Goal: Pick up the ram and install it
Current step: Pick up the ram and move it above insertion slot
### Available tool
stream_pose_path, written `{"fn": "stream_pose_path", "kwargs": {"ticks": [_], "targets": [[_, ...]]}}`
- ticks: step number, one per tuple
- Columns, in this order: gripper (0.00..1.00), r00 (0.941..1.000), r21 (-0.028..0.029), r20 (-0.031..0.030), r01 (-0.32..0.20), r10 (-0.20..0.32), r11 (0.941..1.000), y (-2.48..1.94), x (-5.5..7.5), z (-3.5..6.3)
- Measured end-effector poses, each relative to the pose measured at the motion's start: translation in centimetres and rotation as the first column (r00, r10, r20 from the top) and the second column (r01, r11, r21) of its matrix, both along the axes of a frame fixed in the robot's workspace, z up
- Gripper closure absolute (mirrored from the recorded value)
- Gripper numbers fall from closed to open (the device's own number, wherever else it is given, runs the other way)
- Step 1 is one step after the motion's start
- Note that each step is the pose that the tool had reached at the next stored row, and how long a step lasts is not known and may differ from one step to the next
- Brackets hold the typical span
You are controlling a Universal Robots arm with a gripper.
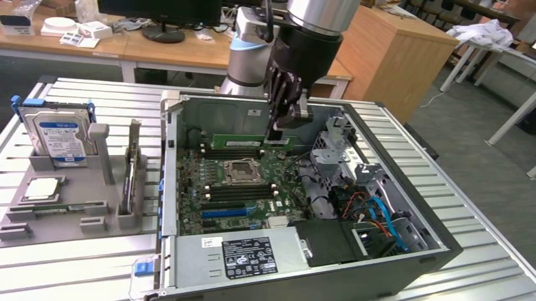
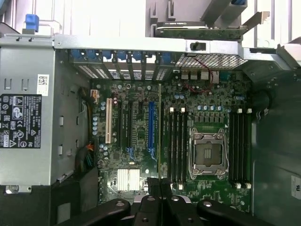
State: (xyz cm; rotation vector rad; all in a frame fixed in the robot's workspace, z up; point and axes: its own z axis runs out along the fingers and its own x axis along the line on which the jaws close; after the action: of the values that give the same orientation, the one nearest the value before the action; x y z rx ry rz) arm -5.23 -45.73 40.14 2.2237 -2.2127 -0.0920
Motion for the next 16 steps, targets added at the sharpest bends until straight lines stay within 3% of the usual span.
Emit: {"fn": "stream_pose_path", "kwargs": {"ticks": [6, 16], "targets": [[0.89, 1.0000, 0.0006, 0.0003, 0.000, 0.000, 1.0000, 1.43, 0.0, -0.16], [0.89, 1.0000, 0.0065, 0.0003, 0.000, 0.000, 1.0000, 3.72, 0.0, -0.47]]}}
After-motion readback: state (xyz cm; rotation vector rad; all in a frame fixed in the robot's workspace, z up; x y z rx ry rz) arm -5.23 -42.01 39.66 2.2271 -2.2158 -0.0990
